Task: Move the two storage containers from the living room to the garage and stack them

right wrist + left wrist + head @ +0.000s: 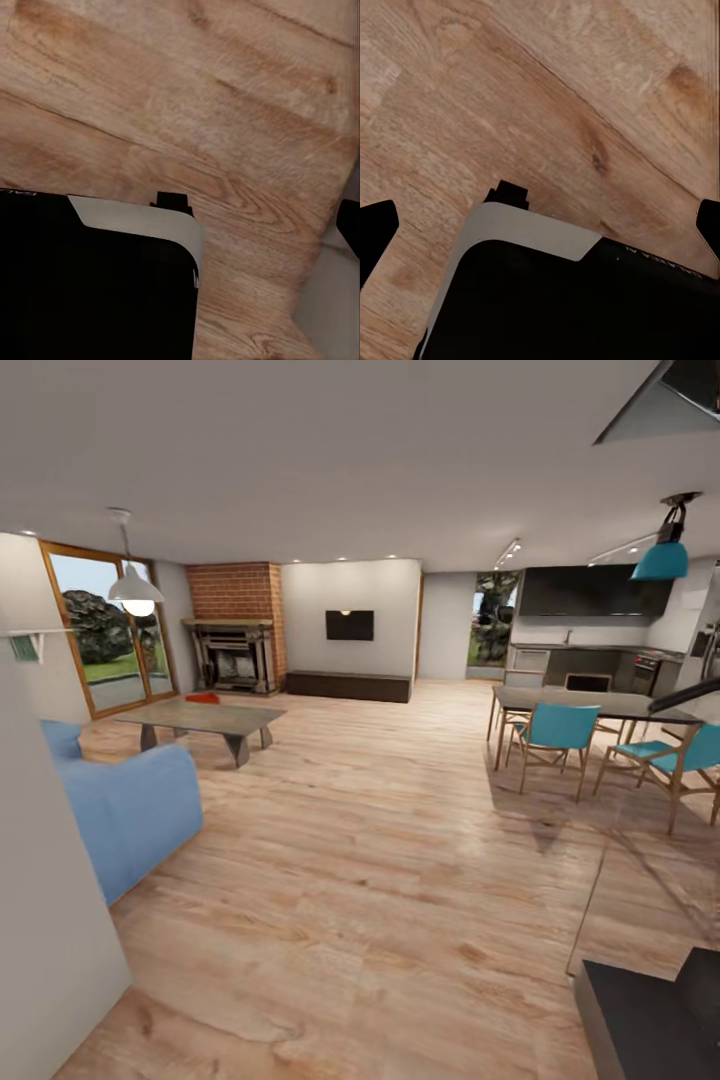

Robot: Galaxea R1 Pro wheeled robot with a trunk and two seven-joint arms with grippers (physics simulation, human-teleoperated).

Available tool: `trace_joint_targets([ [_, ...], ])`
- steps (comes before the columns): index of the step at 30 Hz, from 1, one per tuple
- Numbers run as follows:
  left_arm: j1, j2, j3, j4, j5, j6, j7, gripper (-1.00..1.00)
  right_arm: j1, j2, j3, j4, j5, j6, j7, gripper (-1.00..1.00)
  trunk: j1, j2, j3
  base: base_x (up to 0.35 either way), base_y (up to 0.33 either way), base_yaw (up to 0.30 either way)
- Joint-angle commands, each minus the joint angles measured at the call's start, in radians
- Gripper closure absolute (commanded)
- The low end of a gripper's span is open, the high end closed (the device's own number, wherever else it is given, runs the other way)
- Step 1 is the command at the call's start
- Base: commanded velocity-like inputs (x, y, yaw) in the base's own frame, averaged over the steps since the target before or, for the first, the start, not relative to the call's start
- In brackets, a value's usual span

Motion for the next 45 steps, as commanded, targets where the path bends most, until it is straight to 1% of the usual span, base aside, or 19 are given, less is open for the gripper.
trace_joint_targets([
  [1, 0.000, 0.000, -0.009, 0.000, 0.008, 0.003, 0.003, -1.00, -0.001, 0.000, 0.009, 0.003, -0.010, -0.006, 0.000, -1.00, 0.001, -0.001, -0.001, 0.322, 0.000, -0.247],
  [8, 0.000, 0.001, -0.009, -0.001, 0.009, 0.006, 0.003, -1.00, -0.001, 0.000, 0.009, 0.003, -0.010, -0.006, 0.001, -1.00, 0.001, -0.001, -0.001, 0.322, 0.000, -0.117],
  [15, 0.000, 0.001, -0.009, -0.001, 0.009, 0.005, 0.003, -1.00, -0.001, 0.000, 0.011, 0.003, -0.009, -0.007, 0.014, -1.00, 0.001, -0.001, -0.001, 0.322, 0.000, -0.007],
  [22, 0.000, 0.001, -0.009, -0.001, 0.009, 0.002, 0.003, -1.00, -0.001, 0.000, 0.009, 0.003, -0.010, 0.006, 0.001, -1.00, 0.001, -0.001, -0.001, 0.322, 0.000, 0.000],
  [27, 0.000, 0.001, -0.009, -0.001, 0.009, -0.006, 0.003, -1.00, -0.001, 0.000, 0.000, 0.003, -0.018, 0.007, 0.000, -1.00, 0.001, -0.001, -0.001, 0.322, 0.000, 0.000],
  [45, 0.000, 0.001, -0.009, -0.001, 0.009, -0.009, 0.003, -1.00, -0.001, 0.000, -0.001, 0.004, -0.020, 0.006, 0.000, -1.00, 0.001, -0.001, -0.001, 0.322, 0.000, 0.000],
])
